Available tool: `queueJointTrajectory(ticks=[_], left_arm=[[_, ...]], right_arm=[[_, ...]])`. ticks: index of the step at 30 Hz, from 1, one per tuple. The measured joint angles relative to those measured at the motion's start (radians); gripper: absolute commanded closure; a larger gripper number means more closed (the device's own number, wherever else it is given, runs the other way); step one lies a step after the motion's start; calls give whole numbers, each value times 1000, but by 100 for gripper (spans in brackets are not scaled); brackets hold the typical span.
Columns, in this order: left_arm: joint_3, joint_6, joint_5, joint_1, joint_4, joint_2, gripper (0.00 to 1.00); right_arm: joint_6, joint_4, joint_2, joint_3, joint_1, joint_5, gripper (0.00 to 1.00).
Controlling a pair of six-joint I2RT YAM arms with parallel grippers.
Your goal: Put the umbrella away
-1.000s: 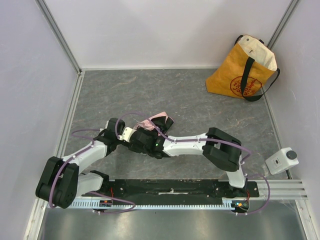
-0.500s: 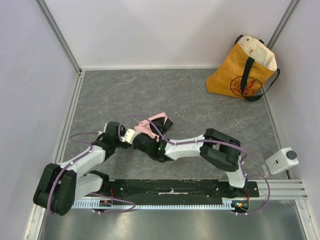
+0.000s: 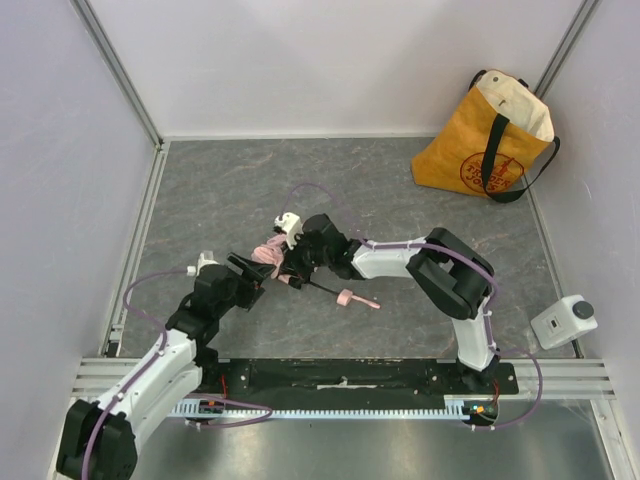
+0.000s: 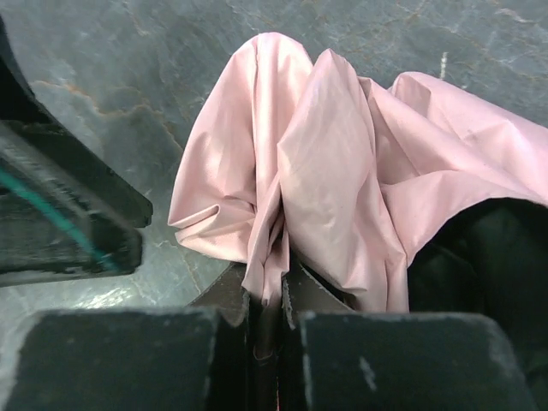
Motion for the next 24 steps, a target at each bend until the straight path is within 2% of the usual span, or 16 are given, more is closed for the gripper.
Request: queueJointTrajectory(ticks=[5, 10, 18, 24], left_arm=[[-11, 49, 17, 0, 6, -72, 10], [-11, 93, 35, 2, 21, -46, 12], [-24, 26, 95, 3, 74, 122, 11], [-77, 3, 79, 3, 166, 69, 13]], right_arm=[[58, -3, 71, 53, -92, -273, 100], [110, -43, 175, 146, -169, -560, 100], [220, -125, 242, 198, -217, -792, 100], [242, -220, 251, 208, -233, -860, 100]])
